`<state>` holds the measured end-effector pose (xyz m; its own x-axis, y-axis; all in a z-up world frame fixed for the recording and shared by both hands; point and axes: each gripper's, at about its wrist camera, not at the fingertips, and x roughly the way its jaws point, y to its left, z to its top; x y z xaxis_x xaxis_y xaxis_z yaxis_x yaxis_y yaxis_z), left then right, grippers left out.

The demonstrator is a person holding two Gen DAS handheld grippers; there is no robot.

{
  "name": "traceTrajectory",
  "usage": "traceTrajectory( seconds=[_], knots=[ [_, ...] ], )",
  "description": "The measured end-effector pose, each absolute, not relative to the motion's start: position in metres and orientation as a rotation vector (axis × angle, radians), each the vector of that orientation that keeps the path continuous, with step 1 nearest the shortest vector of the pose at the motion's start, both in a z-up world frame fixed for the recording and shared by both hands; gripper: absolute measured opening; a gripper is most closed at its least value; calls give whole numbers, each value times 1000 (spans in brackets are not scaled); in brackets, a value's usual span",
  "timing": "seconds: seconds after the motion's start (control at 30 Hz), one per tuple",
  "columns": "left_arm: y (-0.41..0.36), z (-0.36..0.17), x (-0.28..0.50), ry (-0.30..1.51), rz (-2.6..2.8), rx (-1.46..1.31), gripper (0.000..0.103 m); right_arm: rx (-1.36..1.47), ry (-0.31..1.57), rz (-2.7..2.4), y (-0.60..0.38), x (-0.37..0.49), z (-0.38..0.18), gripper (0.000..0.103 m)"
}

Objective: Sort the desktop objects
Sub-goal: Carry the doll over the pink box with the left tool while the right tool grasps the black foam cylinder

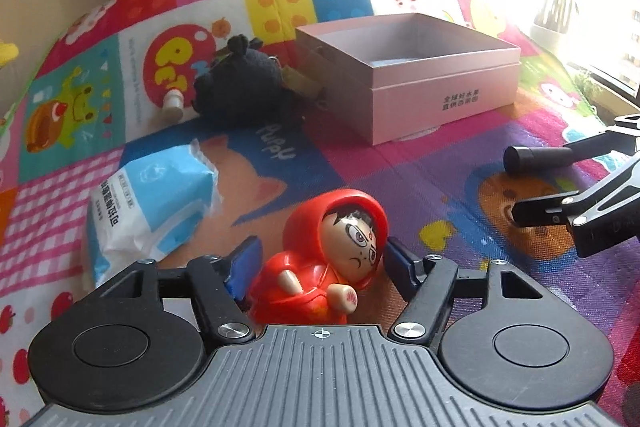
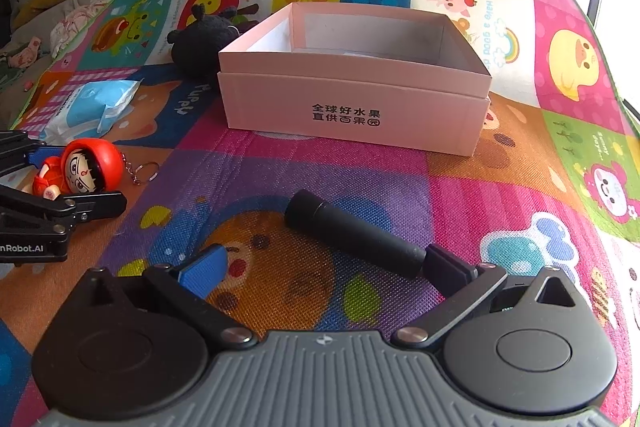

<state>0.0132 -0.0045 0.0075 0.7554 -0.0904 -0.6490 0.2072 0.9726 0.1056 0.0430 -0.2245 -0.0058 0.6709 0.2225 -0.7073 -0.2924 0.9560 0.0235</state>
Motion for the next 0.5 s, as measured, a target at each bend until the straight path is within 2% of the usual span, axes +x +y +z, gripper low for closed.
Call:
traceTrajectory(
  seconds=[0.07, 0.23, 0.5],
  knots=[
    [-2, 9, 11, 693, -165, 161, 67, -90, 778, 276, -225, 41, -4, 103],
    [-3, 12, 5, 690, -191, 160, 66, -26, 712, 153, -234, 31, 10, 103],
    [2, 12, 3, 679, -208, 118, 66, 66, 787, 64, -218, 45, 4, 103]
  ],
)
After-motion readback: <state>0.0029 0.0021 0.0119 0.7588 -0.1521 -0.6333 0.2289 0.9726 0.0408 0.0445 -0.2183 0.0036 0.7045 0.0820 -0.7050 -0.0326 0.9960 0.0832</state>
